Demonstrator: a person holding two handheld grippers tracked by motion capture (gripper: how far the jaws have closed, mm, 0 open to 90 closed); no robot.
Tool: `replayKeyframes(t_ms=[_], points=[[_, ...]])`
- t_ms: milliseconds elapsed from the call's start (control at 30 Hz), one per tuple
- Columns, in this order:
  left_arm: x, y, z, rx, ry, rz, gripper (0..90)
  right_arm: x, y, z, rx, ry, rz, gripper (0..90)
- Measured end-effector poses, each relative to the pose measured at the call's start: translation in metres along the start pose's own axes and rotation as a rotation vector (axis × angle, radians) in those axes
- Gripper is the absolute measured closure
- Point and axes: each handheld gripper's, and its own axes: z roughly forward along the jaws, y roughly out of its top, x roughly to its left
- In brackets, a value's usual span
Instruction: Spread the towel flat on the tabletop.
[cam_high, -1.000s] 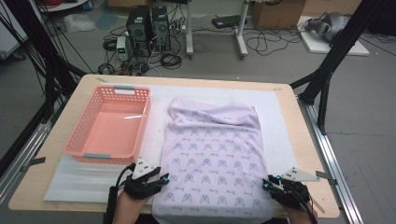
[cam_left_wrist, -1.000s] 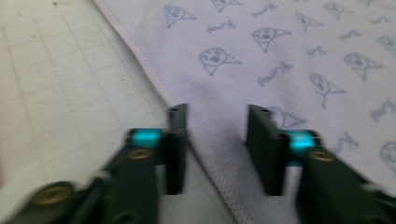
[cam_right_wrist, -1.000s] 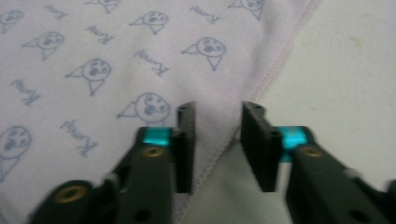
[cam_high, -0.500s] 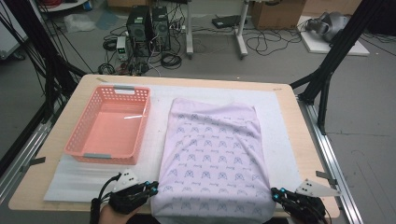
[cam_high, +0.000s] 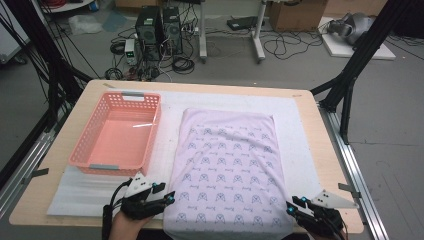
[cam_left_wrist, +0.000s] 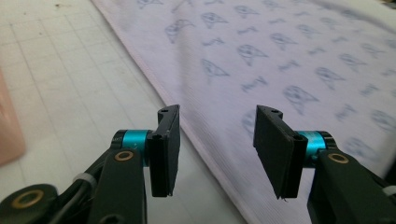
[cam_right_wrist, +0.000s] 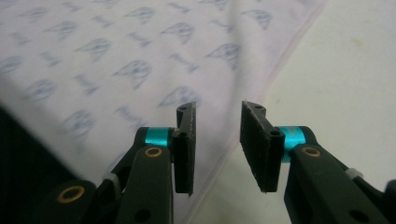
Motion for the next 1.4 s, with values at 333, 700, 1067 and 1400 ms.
replayKeyframes(t_ms=[333, 700, 1067, 1400], points=[[-0.017, -0.004, 0.012, 0.054, 0.061, 0.144, 87.2, -0.001, 0.002, 0.023, 0.056, -0.026, -0.005, 88.3], [-0.02, -0.005, -0.015, 0.045, 0.007, 0.126, 88.4, 0.001, 0.001, -0.006, -0.002, 0.027, -0.029, 89.2], [-0.003, 0.001, -0.015, -0.089, -0.044, 0.034, 49.8, -0.004, 0.001, -0.007, -0.036, -0.005, 0.026, 63.1], [0.006, 0.029, 0.013, -0.131, -0.054, 0.038, 42.7, -0.025, 0.022, 0.038, -0.043, -0.074, 0.052, 56.0]])
